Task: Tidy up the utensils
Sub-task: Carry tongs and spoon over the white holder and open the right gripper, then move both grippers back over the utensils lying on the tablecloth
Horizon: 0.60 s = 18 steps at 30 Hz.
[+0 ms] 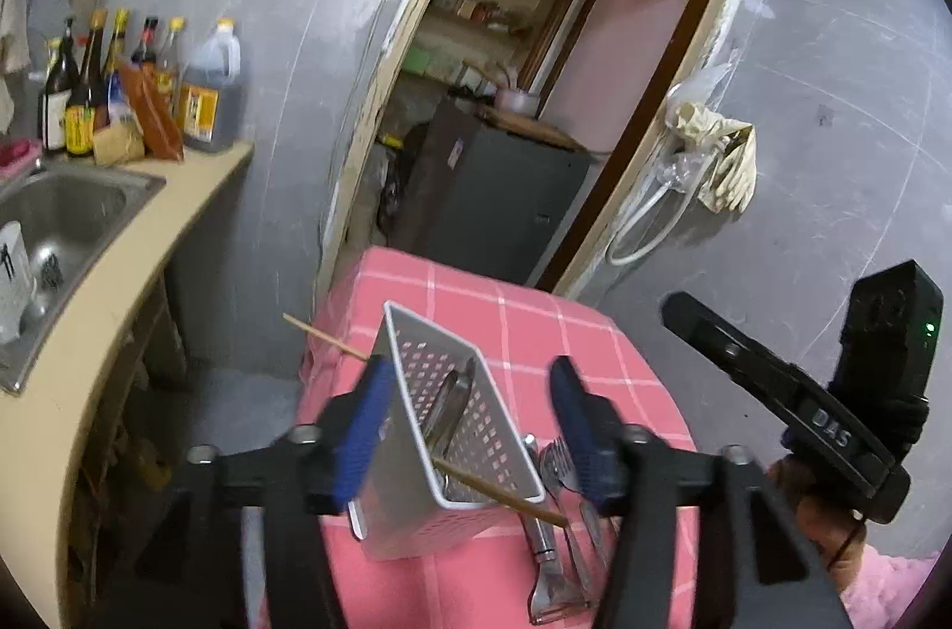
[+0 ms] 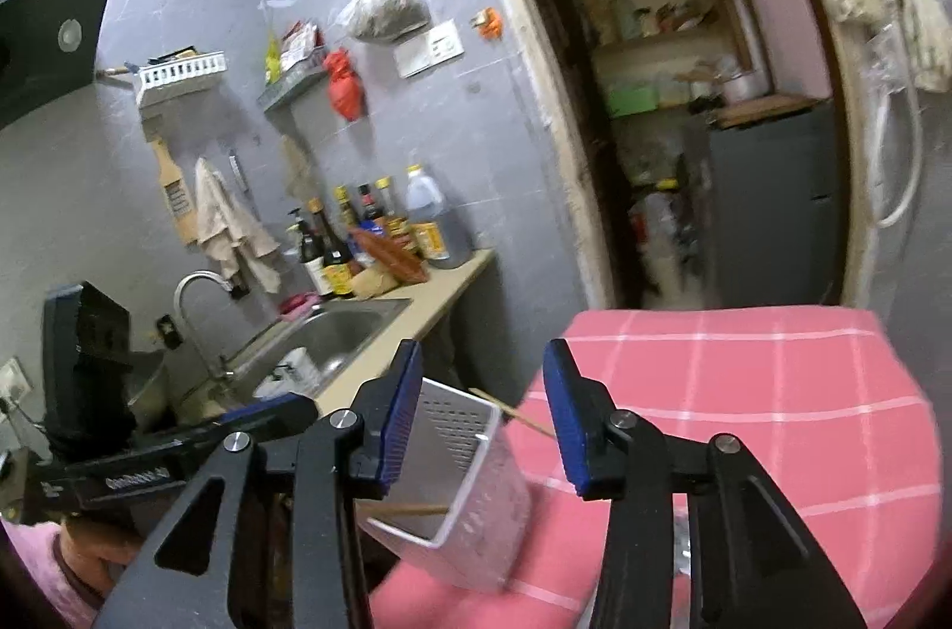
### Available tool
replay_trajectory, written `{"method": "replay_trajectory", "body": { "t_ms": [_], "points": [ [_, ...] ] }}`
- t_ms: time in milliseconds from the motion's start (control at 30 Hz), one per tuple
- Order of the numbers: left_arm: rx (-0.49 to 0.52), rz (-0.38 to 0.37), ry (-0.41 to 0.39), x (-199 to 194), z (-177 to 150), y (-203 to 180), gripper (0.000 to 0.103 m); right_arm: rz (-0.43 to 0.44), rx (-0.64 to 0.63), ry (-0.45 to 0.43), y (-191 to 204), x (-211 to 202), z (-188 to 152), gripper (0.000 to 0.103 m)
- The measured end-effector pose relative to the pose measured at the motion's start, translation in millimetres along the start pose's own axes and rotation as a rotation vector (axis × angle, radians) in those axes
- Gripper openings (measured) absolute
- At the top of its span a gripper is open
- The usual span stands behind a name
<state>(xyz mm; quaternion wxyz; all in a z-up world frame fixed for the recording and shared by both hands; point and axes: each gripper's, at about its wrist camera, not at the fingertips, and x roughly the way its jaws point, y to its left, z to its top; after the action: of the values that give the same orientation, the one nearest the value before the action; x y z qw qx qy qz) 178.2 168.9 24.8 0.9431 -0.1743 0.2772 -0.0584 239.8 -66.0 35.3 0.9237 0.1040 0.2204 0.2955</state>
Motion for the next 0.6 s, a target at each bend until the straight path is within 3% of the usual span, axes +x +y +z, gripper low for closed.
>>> {"method": "replay_trajectory", "body": {
  "t_ms": [67, 133, 233, 400, 600],
  "points": [
    [0.033, 0.013, -0.02, -6, -2, -10, 0.071, -0.041, -0.01, -0.014, -2, -14, 0, 0.044],
    [0.065, 0.03, -0.043, -13, -5, -19, 0.085, -0.09, -0.017, -0.035, -4, -32, -2, 0.061],
    [0.109, 0.051, -0.084, -23, -14, -33, 0.098, -0.172, -0.02, -0.06, -10, -59, -8, 0.078],
    [0.174, 0.078, -0.128, -34, -34, -54, 0.102, -0.281, -0.013, -0.077, -22, -92, -20, 0.091],
    [0.199, 0.067, -0.133, -41, -59, -70, 0.102, -0.379, -0.002, -0.069, -38, -122, -41, 0.099]
  ]
}}
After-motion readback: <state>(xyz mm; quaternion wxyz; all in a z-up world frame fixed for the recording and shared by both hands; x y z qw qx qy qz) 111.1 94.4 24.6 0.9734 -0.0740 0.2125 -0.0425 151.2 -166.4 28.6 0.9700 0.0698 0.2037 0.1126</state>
